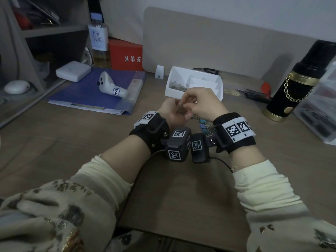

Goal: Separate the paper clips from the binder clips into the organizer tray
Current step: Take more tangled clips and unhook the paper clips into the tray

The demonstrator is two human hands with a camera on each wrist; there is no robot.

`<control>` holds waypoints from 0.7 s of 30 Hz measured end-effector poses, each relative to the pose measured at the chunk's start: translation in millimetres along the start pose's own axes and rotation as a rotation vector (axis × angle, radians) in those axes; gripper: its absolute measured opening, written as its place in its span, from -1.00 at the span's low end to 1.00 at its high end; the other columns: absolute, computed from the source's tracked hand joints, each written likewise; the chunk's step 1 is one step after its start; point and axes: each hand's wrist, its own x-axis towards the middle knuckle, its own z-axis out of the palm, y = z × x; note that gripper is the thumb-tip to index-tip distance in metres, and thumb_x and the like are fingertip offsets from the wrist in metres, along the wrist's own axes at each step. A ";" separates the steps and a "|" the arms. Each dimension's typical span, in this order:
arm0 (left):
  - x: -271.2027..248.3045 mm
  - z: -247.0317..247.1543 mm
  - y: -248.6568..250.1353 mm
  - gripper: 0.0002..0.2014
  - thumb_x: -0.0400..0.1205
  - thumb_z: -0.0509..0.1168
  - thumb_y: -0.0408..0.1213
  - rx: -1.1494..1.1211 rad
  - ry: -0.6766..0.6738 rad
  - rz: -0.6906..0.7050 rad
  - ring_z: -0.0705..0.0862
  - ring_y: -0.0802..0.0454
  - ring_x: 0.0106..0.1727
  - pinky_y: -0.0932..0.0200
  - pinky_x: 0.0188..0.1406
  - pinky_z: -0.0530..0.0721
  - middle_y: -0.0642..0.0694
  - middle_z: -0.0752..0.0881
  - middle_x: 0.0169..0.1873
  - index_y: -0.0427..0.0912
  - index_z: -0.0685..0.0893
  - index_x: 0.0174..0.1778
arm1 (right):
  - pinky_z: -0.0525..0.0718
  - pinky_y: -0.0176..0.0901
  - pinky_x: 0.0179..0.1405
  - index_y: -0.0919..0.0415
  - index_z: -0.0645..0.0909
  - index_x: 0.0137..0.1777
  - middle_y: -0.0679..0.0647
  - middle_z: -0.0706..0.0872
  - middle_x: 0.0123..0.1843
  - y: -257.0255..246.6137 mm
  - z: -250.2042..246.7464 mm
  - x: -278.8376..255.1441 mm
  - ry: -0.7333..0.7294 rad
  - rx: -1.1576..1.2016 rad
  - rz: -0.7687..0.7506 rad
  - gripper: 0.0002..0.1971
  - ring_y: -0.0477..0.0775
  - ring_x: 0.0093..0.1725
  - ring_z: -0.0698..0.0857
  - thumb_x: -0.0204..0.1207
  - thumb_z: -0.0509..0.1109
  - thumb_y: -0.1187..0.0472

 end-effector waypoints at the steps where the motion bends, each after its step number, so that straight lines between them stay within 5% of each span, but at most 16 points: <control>1: 0.3 -0.2 -0.2 -0.69 0.70 -0.01 -0.34 -0.023 -0.005 -0.005 0.56 0.03 -0.33 0.32 -0.20 0.50 -0.19 0.62 -0.36 -0.34 0.55 -0.25 | 0.61 -0.50 -0.38 0.15 0.69 -0.14 0.03 0.74 -0.22 0.1 -0.5 0.1 0.000 0.015 -0.001 -0.87 -0.14 -0.27 0.71 0.46 0.44 0.40; 6: -1.2 -3.0 1.9 -0.87 0.67 0.08 -0.36 -0.139 0.041 0.032 0.58 0.05 -0.42 0.25 -0.53 0.67 -0.15 0.59 -0.31 -0.31 0.50 -0.09 | 0.48 -0.57 -0.25 0.08 0.70 -0.20 -0.05 0.72 -0.21 0.6 -2.9 -0.9 0.092 0.005 -0.048 -0.92 -0.07 -0.15 0.65 0.44 0.46 0.28; 10: -4.8 -6.6 4.7 -0.67 0.70 -0.01 -0.32 -0.007 0.083 0.118 0.39 0.11 -0.81 0.47 -0.70 0.39 -0.03 0.44 -0.74 -0.20 0.43 -0.40 | 0.49 -0.52 -0.23 0.07 0.68 -0.14 -0.04 0.71 -0.17 5.0 -3.3 -3.8 0.149 0.012 -0.020 -0.94 -0.08 -0.16 0.62 0.48 0.43 0.25; 14: -8.5 -8.0 10.0 -0.66 0.67 -0.07 -0.33 0.094 0.096 0.154 0.20 0.12 -0.86 0.41 -0.60 0.23 0.03 0.31 -0.80 -0.14 0.35 -0.46 | 0.61 -0.26 -0.04 0.12 0.70 0.02 -0.03 0.67 -0.13 11.7 -6.2 -9.4 -0.145 -0.117 0.116 -0.84 -0.06 -0.09 0.63 0.45 0.49 0.26; 17: -8.4 -8.7 10.8 -0.67 0.66 -0.07 -0.32 0.109 0.079 0.151 0.19 0.10 -0.85 0.29 -0.50 0.19 0.02 0.30 -0.78 -0.13 0.33 -0.46 | 0.43 -0.27 0.03 0.11 0.62 0.25 -0.04 0.59 0.08 11.3 -3.8 -16.2 -0.401 -0.240 0.165 -0.67 -0.07 0.07 0.54 0.48 0.48 0.20; 21: -8.9 -8.8 10.3 -0.79 0.50 -0.01 -0.39 0.137 0.078 0.170 0.19 0.10 -0.84 0.27 -0.50 0.19 0.02 0.31 -0.77 -0.13 0.33 -0.46 | 0.57 -0.16 0.13 -0.04 0.62 0.25 -0.07 0.64 0.17 12.4 -0.2 -19.9 -0.488 -0.262 0.225 -0.66 -0.01 0.16 0.61 0.50 0.45 0.22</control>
